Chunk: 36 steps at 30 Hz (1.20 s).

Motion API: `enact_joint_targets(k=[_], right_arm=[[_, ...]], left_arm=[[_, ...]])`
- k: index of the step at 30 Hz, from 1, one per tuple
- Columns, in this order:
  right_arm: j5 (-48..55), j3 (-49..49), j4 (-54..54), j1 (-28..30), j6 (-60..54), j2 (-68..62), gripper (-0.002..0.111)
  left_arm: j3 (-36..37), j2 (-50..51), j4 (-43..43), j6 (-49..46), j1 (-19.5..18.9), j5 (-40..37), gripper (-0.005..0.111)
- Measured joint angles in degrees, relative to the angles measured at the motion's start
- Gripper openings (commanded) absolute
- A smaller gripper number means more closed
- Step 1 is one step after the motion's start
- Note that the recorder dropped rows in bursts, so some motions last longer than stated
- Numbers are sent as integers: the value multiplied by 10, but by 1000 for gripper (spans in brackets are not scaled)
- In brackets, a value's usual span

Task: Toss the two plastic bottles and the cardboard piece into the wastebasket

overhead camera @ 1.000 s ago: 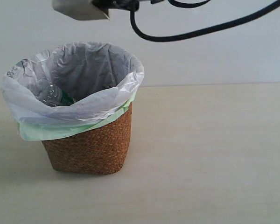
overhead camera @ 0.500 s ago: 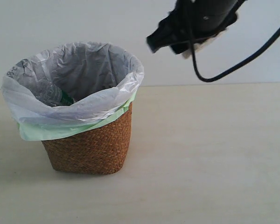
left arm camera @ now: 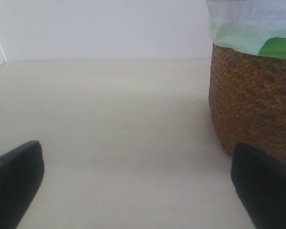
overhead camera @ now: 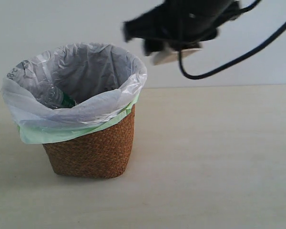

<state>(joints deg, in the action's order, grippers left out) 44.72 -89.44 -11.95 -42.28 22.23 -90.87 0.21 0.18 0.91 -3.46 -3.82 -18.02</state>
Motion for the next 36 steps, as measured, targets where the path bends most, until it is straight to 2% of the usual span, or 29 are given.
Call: enact_joint_targets(k=[2,4,5,7,9,15,18,20,21,22,24,29,36], right_arm=[[-91,-14,212,-1,-129,-5,39],[-142,-30,359,-3,-240,-11,89],[-164,-38,432,-3,-283,-14,105],[-176,-53,482,-3,-304,-21,99],[-170,-57,477,-3,-304,-25,99],[-120,-58,274,-3,-136,-32,99],[-81,-58,224,-2,-112,-32,98],[-36,-58,189,-2,-100,-32,92],[-19,-58,176,-2,-96,-32,72],[15,-58,150,-2,-91,-32,39],[70,-58,113,-2,-87,-32,1],[163,-58,37,-2,-85,-2,1],[139,12,26,-13,-86,135,1]], left_arm=[[0,0,0,0,0,0,108],[0,0,0,0,0,0,108],[0,0,0,0,0,0,108],[0,0,0,0,0,0,108],[0,0,0,0,0,0,108],[0,0,0,0,0,0,108],[0,0,0,0,0,0,108],[0,0,0,0,0,0,108],[0,0,0,0,0,0,108],[0,0,0,0,0,0,108],[0,0,0,0,0,0,108],[0,0,0,0,0,0,108],[0,0,0,0,0,0,108]])
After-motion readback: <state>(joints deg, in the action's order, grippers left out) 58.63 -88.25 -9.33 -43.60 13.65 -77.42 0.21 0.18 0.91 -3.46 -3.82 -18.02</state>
